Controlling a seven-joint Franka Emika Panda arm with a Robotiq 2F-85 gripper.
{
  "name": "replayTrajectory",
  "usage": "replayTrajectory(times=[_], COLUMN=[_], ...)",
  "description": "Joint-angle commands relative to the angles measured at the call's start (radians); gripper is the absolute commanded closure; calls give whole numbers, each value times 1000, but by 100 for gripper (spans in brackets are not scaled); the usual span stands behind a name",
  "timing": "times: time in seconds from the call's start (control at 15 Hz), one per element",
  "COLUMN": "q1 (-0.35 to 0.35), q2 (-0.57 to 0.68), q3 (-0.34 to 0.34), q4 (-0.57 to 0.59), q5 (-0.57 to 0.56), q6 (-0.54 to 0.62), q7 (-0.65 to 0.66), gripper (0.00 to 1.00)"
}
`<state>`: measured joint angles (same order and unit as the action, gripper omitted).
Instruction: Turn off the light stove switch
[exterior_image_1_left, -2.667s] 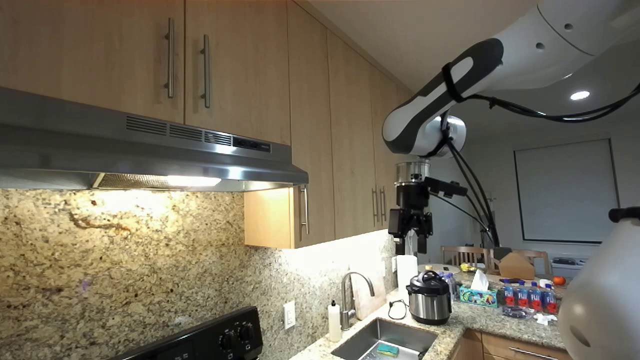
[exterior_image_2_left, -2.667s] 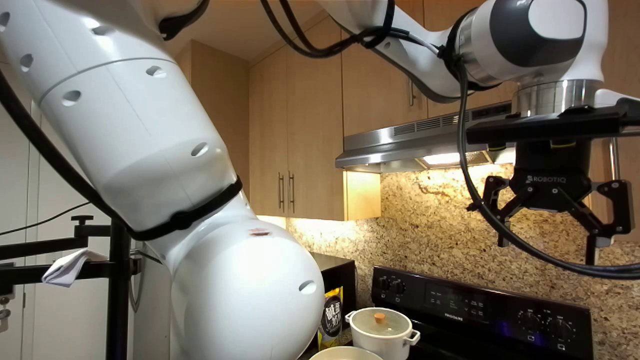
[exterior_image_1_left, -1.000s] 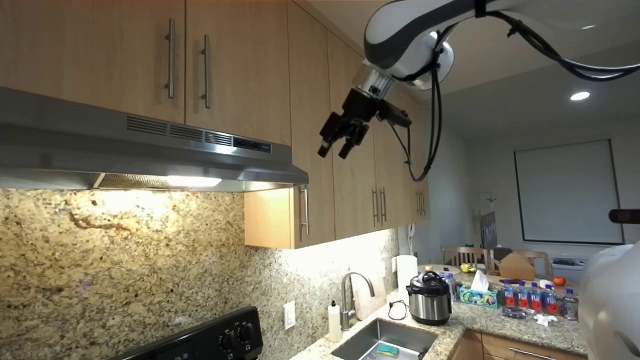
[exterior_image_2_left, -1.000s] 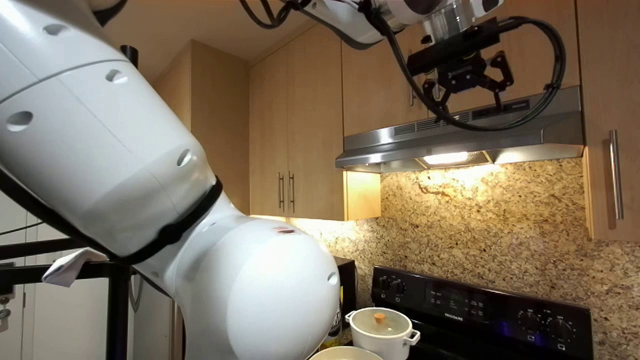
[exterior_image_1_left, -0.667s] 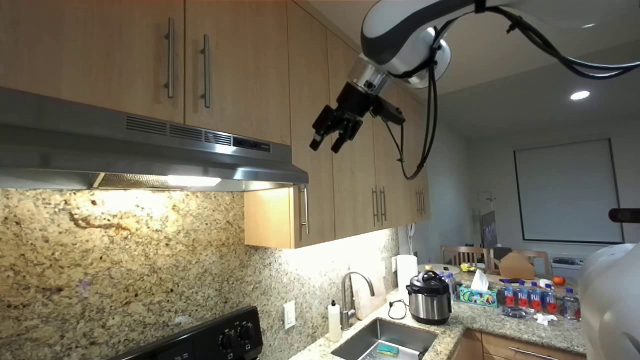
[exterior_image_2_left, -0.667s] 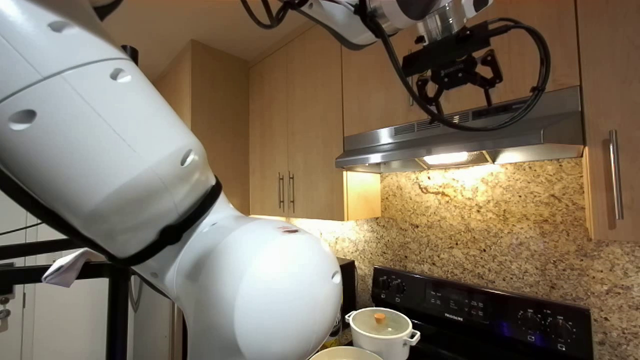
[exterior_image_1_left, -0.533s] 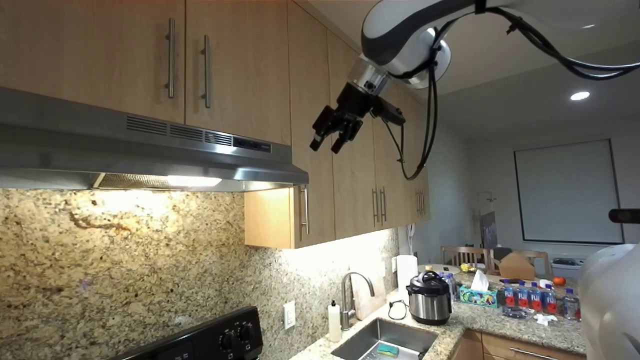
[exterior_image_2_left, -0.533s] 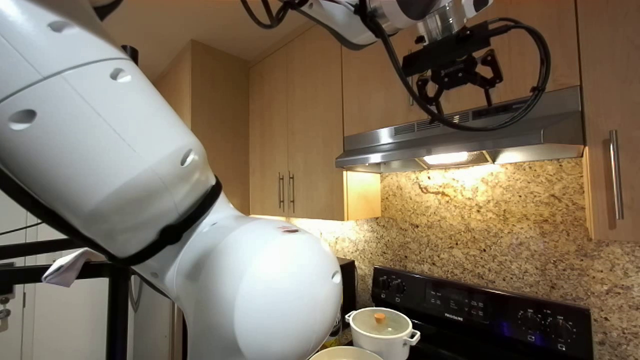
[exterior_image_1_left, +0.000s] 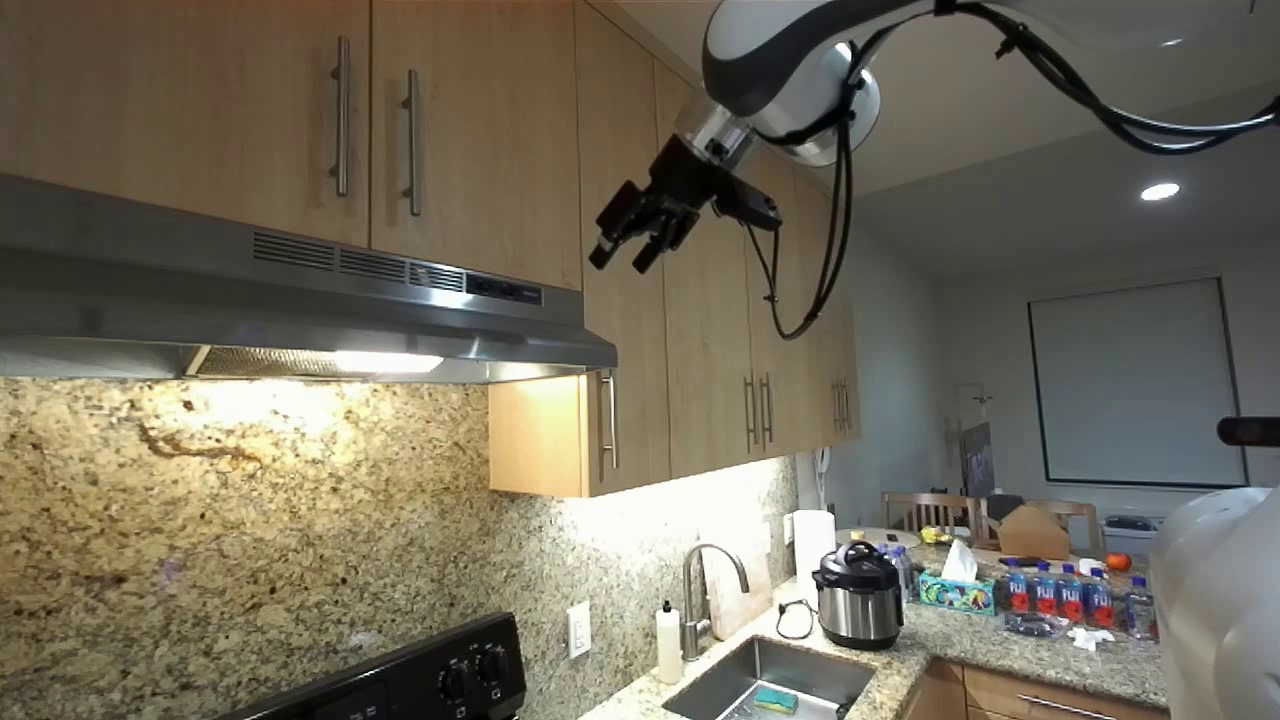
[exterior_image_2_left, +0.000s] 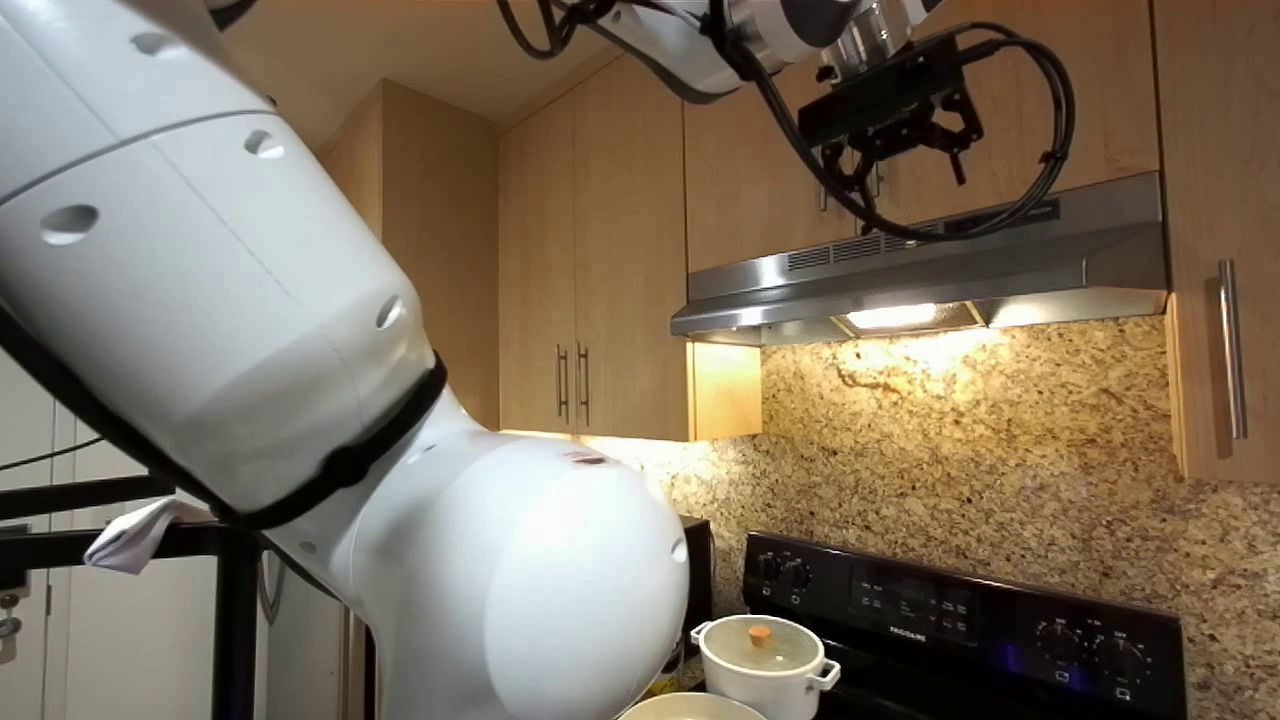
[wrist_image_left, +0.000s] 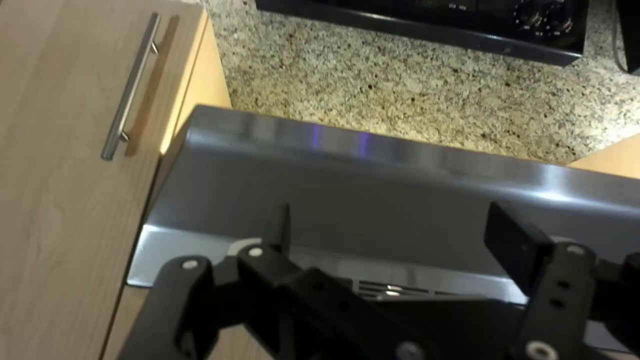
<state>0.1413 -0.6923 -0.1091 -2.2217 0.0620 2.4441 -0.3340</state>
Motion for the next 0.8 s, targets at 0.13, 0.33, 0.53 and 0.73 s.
replayTrajectory(times=[0.13, 0.33, 0.53, 0.73], q1=[71, 78, 66, 41], q2=[137, 219, 300, 376], q3=[-16, -33, -45, -46], q4=[134, 185, 228, 273], q5=[3, 25, 51, 51], q6=[121, 181, 273, 375], q7=[-77, -69, -41, -7], gripper=[0, 0, 0, 0])
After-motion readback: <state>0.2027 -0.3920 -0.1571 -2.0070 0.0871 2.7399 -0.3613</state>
